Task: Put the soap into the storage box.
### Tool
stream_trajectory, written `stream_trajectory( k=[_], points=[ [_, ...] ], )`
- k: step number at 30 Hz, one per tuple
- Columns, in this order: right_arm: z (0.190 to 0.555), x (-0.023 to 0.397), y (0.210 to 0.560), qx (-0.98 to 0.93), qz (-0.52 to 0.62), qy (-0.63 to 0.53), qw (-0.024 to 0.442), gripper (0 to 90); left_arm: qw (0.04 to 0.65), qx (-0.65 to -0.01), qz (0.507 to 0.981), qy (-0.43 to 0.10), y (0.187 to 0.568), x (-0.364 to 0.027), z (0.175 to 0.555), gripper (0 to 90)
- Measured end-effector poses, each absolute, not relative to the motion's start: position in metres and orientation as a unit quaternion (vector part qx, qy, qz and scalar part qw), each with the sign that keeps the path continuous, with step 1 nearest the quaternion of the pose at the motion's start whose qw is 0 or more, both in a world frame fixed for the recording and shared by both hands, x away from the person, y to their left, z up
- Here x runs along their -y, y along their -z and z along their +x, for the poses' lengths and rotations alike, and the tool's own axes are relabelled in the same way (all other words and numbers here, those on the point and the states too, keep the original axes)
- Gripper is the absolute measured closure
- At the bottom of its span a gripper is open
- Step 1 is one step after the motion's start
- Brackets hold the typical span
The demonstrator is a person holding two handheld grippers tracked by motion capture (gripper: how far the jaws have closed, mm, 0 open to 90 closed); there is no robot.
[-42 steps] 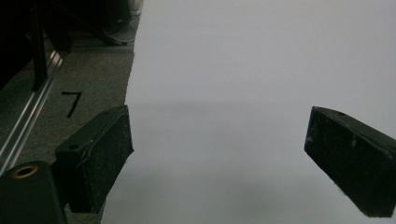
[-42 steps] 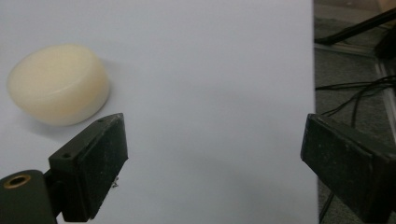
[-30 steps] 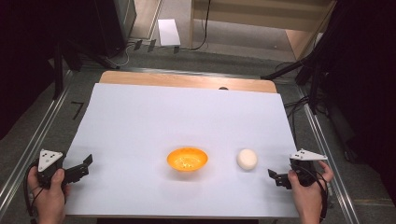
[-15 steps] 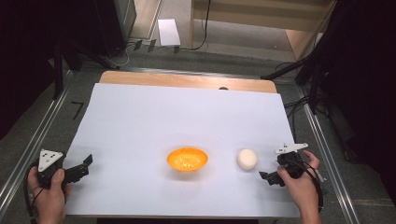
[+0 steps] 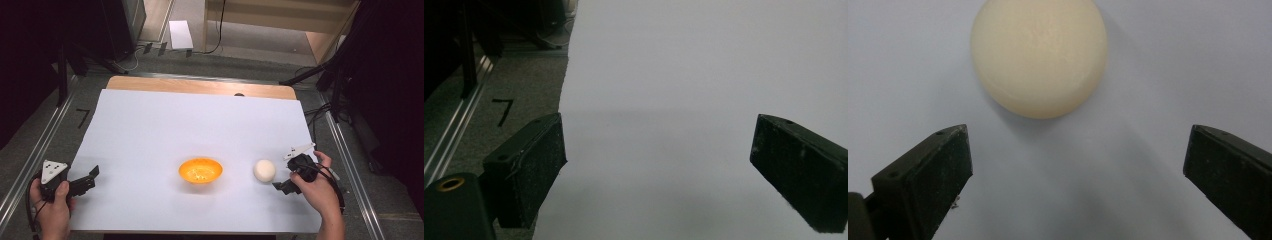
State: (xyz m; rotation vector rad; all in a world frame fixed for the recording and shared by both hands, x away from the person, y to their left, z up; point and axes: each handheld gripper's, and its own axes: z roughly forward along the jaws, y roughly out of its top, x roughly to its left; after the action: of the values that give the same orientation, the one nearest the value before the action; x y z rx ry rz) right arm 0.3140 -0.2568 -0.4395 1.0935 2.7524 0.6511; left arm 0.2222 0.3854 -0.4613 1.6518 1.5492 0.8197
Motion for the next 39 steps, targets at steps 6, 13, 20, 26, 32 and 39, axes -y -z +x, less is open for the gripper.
stream_trajectory(
  k=[6,13,20,26,32,39],
  points=[
    [0.322,0.245,0.434,-0.916,0.344,-0.202,0.043,0.0,0.355,-0.602,0.642,-0.316,0.461,-0.385,0.223,8.1],
    [0.324,0.229,0.437,-0.922,0.340,-0.179,0.036,0.0,0.356,-0.604,0.641,-0.313,0.462,-0.385,0.224,8.1],
    [0.327,0.221,0.438,-0.918,0.348,-0.186,0.032,3.1,0.352,-0.603,0.645,-0.311,0.461,-0.385,0.224,8.1],
    [0.328,0.209,0.436,-0.917,0.337,-0.211,0.032,9.1,0.352,-0.603,0.645,-0.310,0.462,-0.385,0.225,8.0],
    [0.332,0.211,0.442,-0.911,0.352,-0.210,0.048,13.3,0.353,-0.603,0.645,-0.310,0.462,-0.385,0.225,8.0],
    [0.336,0.213,0.451,-0.905,0.367,-0.212,0.042,18.5,0.352,-0.603,0.645,-0.310,0.462,-0.385,0.225,8.0]
  ],
)
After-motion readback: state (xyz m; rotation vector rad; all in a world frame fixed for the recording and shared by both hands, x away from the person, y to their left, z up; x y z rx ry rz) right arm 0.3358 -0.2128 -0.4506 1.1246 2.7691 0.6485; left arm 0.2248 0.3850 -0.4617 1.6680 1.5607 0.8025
